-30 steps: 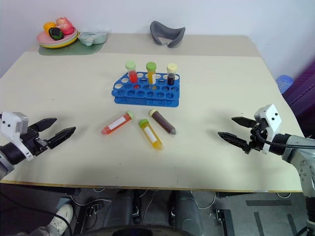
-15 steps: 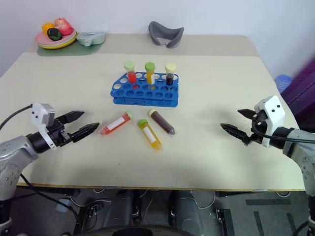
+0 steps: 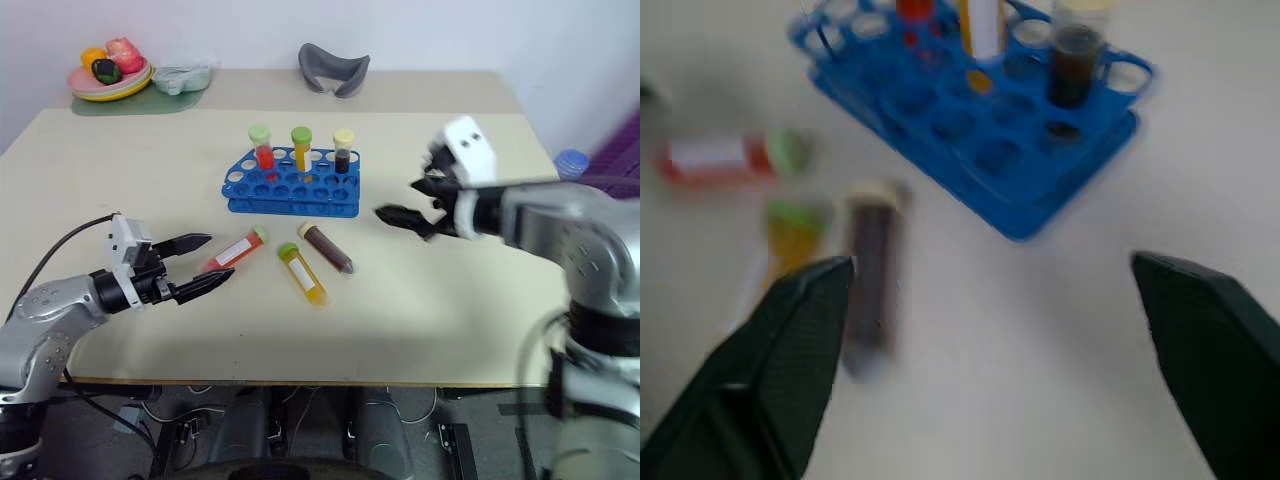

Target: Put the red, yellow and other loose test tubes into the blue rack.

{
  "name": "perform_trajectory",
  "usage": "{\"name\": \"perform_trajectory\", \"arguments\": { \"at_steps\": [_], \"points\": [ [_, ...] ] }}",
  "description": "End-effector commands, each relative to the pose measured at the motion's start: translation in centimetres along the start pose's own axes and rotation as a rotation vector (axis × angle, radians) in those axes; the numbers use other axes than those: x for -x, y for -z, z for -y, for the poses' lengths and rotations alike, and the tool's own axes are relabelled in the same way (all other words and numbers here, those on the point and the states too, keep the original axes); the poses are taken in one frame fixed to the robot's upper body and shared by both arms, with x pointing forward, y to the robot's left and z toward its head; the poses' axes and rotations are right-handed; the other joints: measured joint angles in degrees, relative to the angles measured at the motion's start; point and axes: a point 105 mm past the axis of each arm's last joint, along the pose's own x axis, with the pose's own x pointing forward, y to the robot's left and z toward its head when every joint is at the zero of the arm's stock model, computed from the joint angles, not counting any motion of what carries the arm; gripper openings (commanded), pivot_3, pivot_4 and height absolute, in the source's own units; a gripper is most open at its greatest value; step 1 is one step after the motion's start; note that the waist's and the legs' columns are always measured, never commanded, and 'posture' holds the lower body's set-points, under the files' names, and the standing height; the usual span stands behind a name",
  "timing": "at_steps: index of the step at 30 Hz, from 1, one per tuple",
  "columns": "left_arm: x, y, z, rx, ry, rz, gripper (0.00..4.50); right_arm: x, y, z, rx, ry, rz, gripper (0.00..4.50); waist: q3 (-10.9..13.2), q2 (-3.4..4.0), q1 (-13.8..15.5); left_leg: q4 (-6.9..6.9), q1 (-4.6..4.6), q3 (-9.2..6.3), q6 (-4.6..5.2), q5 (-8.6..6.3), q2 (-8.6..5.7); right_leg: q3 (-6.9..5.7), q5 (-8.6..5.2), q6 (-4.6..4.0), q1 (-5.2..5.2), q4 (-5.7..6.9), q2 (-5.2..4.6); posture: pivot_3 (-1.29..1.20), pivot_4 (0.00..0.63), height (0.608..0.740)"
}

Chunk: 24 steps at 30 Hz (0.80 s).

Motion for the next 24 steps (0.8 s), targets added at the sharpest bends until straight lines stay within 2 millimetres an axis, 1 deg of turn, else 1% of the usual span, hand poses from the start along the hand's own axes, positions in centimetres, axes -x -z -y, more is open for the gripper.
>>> {"name": "perform_trajectory", "arguments": {
  "at_steps": [1, 2, 4, 6, 10, 12, 15, 18, 20, 21, 24],
  "points": [
    [0.2, -0.6, 0.4, -0.031, 0.006, 0.026, 4.47, -1.4, -1.0, -1.9, 0.043, -0.022, -0.032, 4.5, 0.01, 0.01, 0.19, -0.04, -0.04, 0.01, 0.0, 0.0, 0.0, 0.0, 0.0, 0.0, -0.03, -0.01, -0.01, 0.0, 0.15, 0.666],
    [0.2, -0.6, 0.6, -0.029, 0.008, 0.028, 4.47, -1.9, -1.4, -2.0, 0.033, -0.015, -0.031, 4.5, 0.01, 0.01, 0.27, -0.07, -0.09, 0.02, 0.0, 0.0, -0.01, 0.0, 0.0, 0.0, -0.07, -0.04, -0.02, 0.0, 0.15, 0.666],
    [0.3, -0.6, 1.0, -0.026, 0.019, 0.029, 4.47, -2.7, -1.3, -1.8, 0.043, 0.025, -0.08, 4.5, 0.01, 0.02, 0.25, -0.06, -0.11, 0.05, 0.0, 0.0, -0.02, 0.0, 0.0, 0.01, -0.08, -0.06, -0.04, 0.0, 0.15, 0.666],
    [0.5, -0.5, 1.3, -0.024, 0.027, 0.029, 4.47, -3.0, -1.3, -2.4, 0.084, 0.02, -0.126, 4.5, 0.01, 0.02, 0.34, -0.01, -0.11, 0.08, 0.0, 0.0, -0.04, -0.02, 0.01, 0.02, -0.05, -0.06, -0.08, 0.0, 0.15, 0.666],
    [0.6, -0.2, 2.1, -0.044, 0.071, 0.008, 4.47, -3.6, -1.3, -3.5, 0.101, -0.013, -0.163, 4.5, 0.01, 0.02, 0.21, 0.0, -0.11, 0.06, 0.02, -0.01, -0.04, -0.03, 0.01, 0.02, -0.05, -0.06, -0.04, 0.0, 0.15, 0.666],
    [0.5, -0.2, 2.1, -0.054, 0.078, 0.006, 4.47, -3.7, -1.2, -4.0, 0.111, -0.026, -0.18, 4.5, 0.01, 0.02, 0.06, -0.01, -0.11, 0.07, 0.03, -0.02, -0.04, -0.02, 0.01, 0.02, -0.06, -0.06, -0.04, 0.0, 0.15, 0.666],
    [0.2, -0.4, 2.1, -0.062, 0.083, 0.015, 4.47, -3.9, -0.7, -4.2, 0.133, 0.001, -0.175, 4.5, 0.01, 0.02, 0.17, -0.01, -0.11, 0.05, 0.03, -0.02, -0.03, -0.03, 0.01, 0.02, -0.05, -0.06, -0.04, 0.0, 0.15, 0.666],
    [0.0, -0.4, 2.3, -0.065, 0.089, 0.02, 4.47, -4.2, 0.4, -3.7, 0.102, 0.038, -0.182, 4.5, 0.01, 0.01, 0.24, -0.01, -0.11, 0.06, 0.03, -0.02, -0.03, -0.03, 0.01, 0.03, -0.04, -0.07, -0.04, 0.0, 0.15, 0.666],
    [-0.1, -0.4, 2.4, -0.063, 0.092, 0.025, 4.47, -4.1, 0.7, -3.2, 0.1, 0.077, -0.171, 4.5, 0.01, 0.01, 0.25, -0.01, -0.1, 0.06, 0.04, -0.02, -0.03, -0.03, 0.01, 0.03, -0.03, -0.08, -0.04, 0.0, 0.15, 0.666],
    [-0.3, -0.4, 2.4, -0.061, 0.093, 0.031, 4.47, -3.9, 0.6, -2.9, 0.104, 0.107, -0.157, 4.5, 0.02, 0.02, 0.25, -0.02, -0.11, 0.05, 0.04, -0.02, -0.03, -0.03, 0.01, 0.03, -0.03, -0.08, -0.04, 0.0, 0.15, 0.666],
    [-0.8, -0.6, 2.2, -0.058, 0.088, 0.051, 4.47, -3.0, -0.3, -1.8, 0.124, 0.196, -0.033, 4.5, 0.02, 0.03, 0.38, -0.03, -0.11, 0.05, 0.04, -0.02, -0.04, -0.03, 0.01, 0.03, -0.04, -0.08, -0.05, 0.0, 0.15, 0.666]
  ]
}}
